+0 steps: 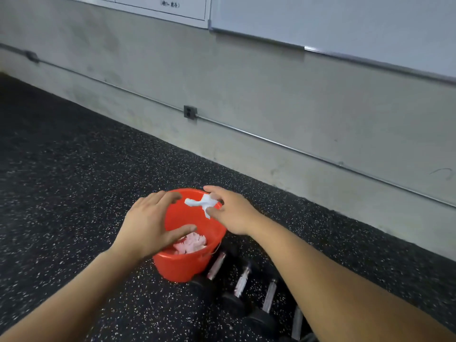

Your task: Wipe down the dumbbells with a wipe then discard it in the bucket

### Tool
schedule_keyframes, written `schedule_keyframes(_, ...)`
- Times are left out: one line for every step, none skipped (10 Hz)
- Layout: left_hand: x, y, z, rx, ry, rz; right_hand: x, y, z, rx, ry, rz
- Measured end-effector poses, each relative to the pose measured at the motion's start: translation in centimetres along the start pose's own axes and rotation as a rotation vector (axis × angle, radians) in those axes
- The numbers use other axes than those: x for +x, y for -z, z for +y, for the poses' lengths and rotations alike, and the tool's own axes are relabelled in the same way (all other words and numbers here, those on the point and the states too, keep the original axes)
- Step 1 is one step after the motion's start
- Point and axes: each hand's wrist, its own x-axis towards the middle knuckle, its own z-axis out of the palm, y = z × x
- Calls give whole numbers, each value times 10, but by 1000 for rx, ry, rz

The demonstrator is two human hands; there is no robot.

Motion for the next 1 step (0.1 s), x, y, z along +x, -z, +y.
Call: schedule_keyframes(12, 4, 0, 24, 18, -28, 10, -1, -1, -44, -3, -52)
